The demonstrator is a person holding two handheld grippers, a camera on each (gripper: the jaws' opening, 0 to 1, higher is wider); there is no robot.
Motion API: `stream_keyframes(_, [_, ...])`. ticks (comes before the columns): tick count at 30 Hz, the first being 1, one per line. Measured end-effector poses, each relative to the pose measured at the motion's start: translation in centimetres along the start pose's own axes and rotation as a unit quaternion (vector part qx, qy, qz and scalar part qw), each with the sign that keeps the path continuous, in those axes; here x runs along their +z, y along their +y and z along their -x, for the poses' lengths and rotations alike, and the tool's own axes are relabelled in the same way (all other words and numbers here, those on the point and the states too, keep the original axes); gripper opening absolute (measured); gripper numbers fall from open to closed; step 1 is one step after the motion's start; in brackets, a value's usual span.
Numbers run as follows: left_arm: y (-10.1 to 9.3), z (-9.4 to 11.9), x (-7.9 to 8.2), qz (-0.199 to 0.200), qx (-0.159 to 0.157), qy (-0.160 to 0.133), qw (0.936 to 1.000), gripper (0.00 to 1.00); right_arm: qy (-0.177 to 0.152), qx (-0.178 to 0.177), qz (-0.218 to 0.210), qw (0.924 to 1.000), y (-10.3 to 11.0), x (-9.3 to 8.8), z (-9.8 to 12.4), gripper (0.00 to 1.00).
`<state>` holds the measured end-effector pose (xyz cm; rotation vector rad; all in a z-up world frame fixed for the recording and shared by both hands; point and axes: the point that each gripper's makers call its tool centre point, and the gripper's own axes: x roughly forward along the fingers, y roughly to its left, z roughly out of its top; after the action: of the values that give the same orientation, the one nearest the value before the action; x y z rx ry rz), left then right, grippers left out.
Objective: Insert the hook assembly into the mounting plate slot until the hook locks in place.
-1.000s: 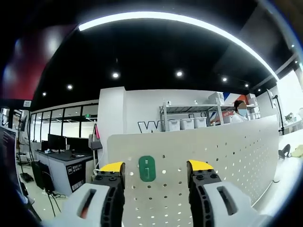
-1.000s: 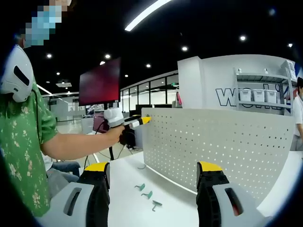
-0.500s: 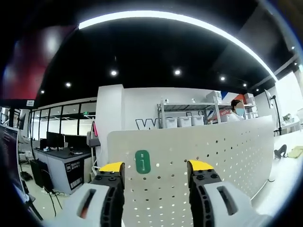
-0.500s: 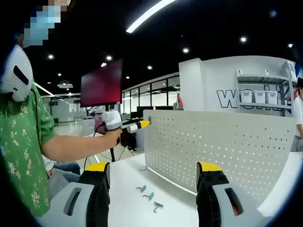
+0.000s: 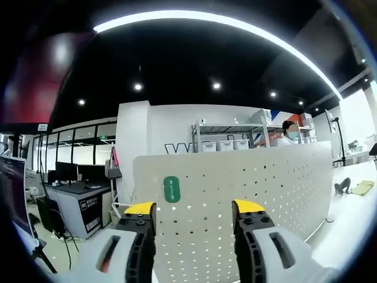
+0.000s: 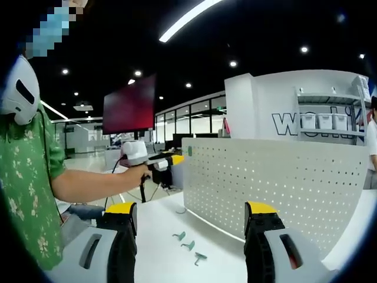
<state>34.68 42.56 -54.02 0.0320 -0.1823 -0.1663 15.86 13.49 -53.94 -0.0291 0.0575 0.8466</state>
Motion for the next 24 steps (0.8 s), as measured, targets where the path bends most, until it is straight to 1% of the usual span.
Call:
stream_keyframes(17, [-1.9, 3.5, -0.5, 0.006, -0.017, 0.015, 0.9997, 0.53, -0.007, 0.006, 0.005, 0.9999, 0.8, 0.5, 0.3, 0.75])
stream_keyframes(24, [-2.9, 5.0, -0.4, 0.001, -0.026, 0.019, 0.9995, 0.52, -0.010, 0.008, 0.006, 0.9999, 1.0, 0.6, 0.5, 0.75])
